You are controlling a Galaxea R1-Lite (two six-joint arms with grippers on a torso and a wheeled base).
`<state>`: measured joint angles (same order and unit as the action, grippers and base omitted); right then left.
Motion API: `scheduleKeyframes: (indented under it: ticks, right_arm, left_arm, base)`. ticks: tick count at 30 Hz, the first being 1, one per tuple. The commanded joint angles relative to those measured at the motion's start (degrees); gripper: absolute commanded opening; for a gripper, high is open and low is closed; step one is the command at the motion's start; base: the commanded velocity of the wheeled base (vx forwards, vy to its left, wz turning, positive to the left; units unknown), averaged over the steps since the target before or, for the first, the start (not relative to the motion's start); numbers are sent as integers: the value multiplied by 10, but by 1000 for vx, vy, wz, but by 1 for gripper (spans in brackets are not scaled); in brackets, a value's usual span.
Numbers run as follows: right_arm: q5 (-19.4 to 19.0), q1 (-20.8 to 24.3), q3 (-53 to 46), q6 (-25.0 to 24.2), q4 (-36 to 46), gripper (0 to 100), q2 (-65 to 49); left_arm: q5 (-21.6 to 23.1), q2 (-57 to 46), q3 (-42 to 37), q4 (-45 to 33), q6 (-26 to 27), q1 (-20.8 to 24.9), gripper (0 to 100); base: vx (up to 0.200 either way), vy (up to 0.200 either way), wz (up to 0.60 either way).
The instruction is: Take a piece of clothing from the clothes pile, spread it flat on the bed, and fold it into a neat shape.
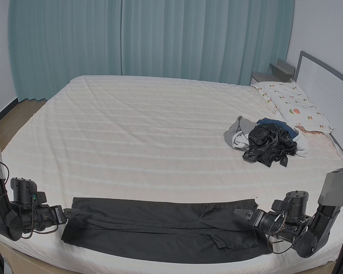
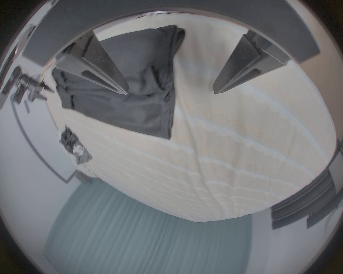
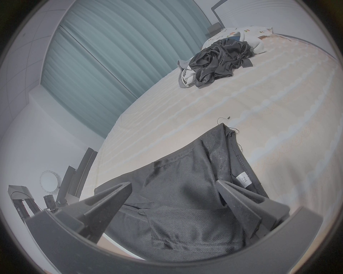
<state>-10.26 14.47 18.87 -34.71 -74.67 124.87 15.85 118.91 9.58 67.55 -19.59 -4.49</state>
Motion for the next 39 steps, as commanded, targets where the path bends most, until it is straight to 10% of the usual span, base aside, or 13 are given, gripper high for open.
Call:
scheduleKeyframes:
  ticks: [1,39]
  right_arm:
    - [0,0,-1,0,0,100,1]
    - [1,-1,0,0,-2,100,1]
  left_arm:
    - [-5,-3,3,-1,-14,33,100]
    - [-85,59,0,-14,-57,127,100]
  base:
    - [0,0,0]
    - [0,0,0]
